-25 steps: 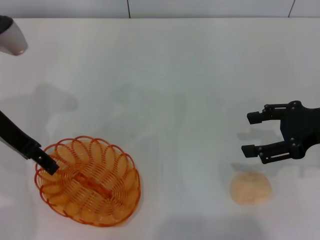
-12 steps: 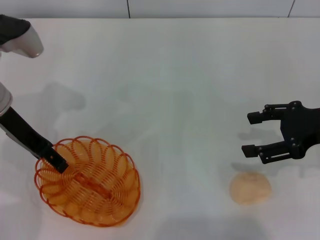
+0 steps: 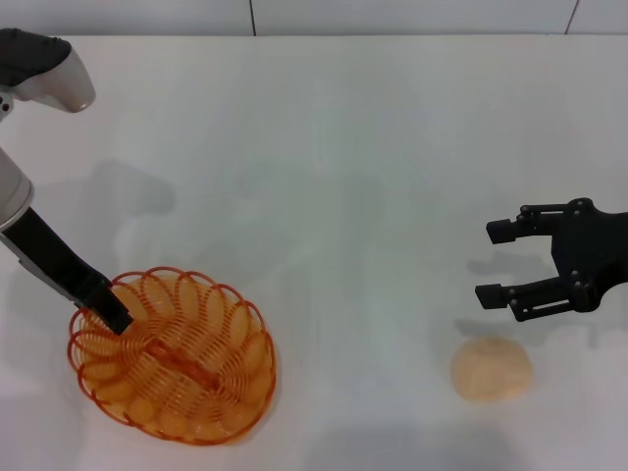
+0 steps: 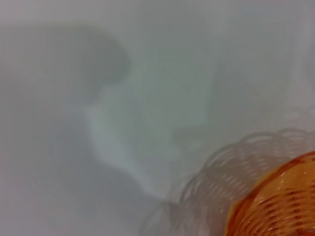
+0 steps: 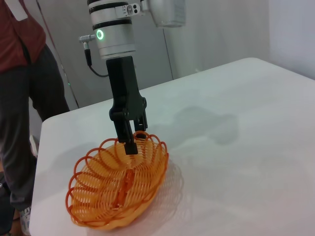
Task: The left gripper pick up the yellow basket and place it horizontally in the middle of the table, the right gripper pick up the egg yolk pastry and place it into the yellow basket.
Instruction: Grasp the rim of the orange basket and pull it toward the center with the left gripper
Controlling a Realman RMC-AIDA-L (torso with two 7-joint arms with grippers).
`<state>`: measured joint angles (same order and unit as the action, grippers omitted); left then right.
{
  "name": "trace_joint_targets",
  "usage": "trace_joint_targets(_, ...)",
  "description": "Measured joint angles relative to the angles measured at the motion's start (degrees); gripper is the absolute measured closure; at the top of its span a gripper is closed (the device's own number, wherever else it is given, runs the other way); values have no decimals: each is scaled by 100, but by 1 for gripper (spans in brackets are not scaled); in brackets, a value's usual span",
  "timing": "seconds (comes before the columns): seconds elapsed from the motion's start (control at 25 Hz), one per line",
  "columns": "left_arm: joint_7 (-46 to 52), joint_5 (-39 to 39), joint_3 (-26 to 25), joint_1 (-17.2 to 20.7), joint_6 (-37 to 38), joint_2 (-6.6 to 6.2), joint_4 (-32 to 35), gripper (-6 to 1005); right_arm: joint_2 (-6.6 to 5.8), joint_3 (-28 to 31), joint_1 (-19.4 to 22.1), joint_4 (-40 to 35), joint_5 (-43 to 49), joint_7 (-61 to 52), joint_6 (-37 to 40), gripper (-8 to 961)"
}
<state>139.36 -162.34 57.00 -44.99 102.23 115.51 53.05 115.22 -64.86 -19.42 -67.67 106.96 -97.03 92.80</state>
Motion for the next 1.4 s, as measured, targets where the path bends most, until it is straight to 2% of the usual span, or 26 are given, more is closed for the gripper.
trace_joint_targets(0.12,3,0,45,-3,-6,2,-5,500,-4,6,3,0,0,0,1,112)
trace_joint_targets(0.36,4,0,71,-2,8,39,-5,497,-9,9,9,-1,0,0,3,111)
trace_joint_targets(0.88,26,0,89,19,-38,45,-5,570,-9,9,49,-18,0,0,20,112)
trace_joint_targets(1.12,-12,0,164,-2,-59,39,-91,664,-4,9,61,-30,0,0,26,112)
trace_joint_targets(1.4,-73,32,297,-14,-31,28,-93,842,0,9,61,-48,0,0,15,111)
